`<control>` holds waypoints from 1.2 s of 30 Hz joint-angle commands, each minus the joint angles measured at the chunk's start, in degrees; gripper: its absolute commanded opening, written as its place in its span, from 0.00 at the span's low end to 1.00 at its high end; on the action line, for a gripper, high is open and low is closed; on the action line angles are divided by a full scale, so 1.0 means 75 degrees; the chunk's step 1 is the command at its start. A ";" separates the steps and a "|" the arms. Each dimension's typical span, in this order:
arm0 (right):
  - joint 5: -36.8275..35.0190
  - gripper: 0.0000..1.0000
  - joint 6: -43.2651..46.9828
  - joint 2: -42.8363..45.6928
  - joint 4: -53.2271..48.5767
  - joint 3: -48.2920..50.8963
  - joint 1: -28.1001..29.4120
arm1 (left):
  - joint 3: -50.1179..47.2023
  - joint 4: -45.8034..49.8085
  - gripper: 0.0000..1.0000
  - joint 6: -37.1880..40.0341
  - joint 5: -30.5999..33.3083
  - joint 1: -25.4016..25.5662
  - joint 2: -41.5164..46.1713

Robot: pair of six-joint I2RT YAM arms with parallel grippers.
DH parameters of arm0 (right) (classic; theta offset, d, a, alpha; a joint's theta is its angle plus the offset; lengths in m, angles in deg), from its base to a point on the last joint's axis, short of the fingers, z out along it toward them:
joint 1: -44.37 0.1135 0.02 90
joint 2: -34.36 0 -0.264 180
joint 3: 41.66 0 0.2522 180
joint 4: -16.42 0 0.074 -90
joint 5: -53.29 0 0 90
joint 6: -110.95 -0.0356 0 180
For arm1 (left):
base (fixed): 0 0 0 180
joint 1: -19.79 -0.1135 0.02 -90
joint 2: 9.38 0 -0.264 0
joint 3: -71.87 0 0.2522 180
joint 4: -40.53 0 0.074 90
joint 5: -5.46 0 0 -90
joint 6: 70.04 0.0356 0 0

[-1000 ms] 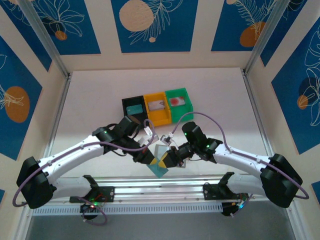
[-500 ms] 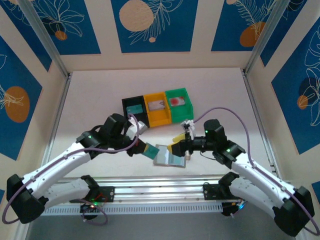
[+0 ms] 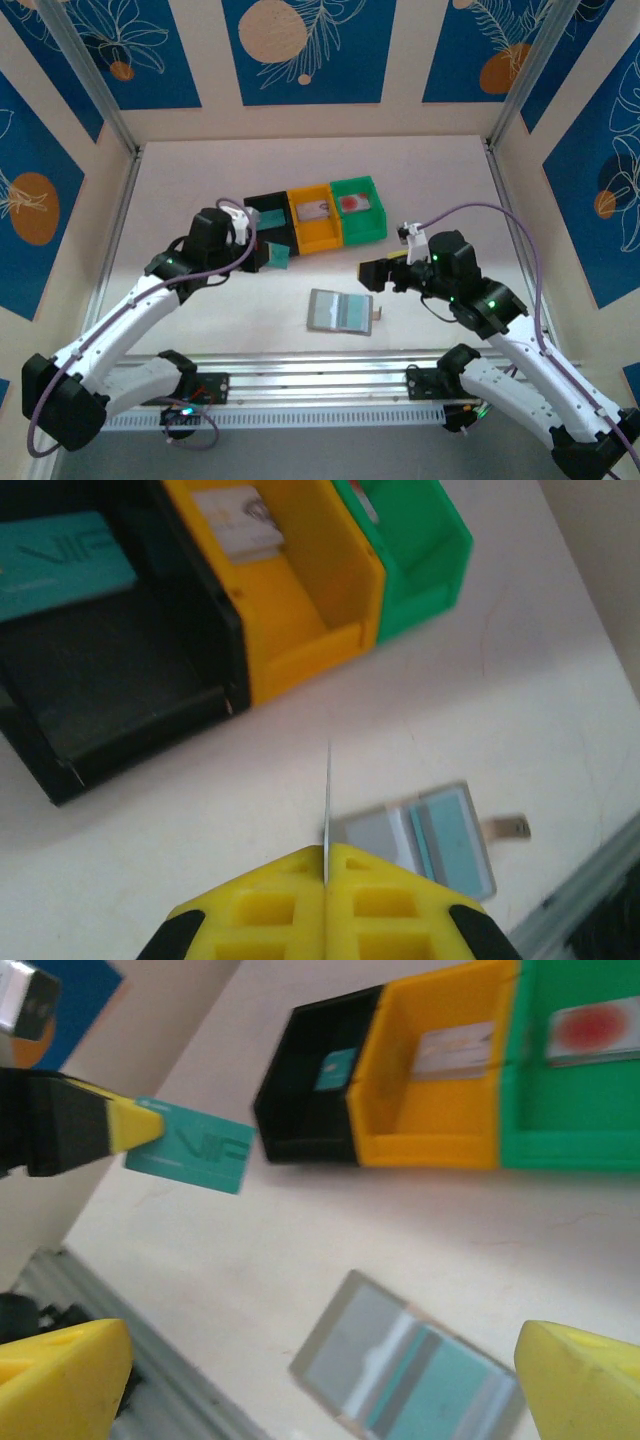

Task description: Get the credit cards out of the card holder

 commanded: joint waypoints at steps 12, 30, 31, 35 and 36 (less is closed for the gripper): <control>-0.1989 0.99 0.0707 0.0253 -0.1960 -0.0605 0.0131 | 0.0686 -0.1858 0.00 -0.0765 -0.0312 -0.1081 -0.1920; -0.3171 0.99 0.0755 0.0753 -0.1986 -0.0272 0.0584 | 0.1890 -0.2300 0.00 -0.1286 0.0072 -0.1464 -0.4191; -0.3159 0.99 0.0767 0.0765 -0.1986 -0.0270 0.0585 | 0.1971 -0.2260 0.00 -0.1300 0.0133 -0.1481 -0.4272; -0.3067 0.99 0.0732 0.0799 -0.1981 -0.0259 0.0559 | 0.2143 -0.2232 0.00 -0.1316 0.0413 -0.1505 -0.4502; -0.3029 0.99 0.0720 0.0801 -0.1978 -0.0259 0.0550 | 0.2210 -0.2201 0.00 -0.1338 0.0427 -0.1523 -0.4579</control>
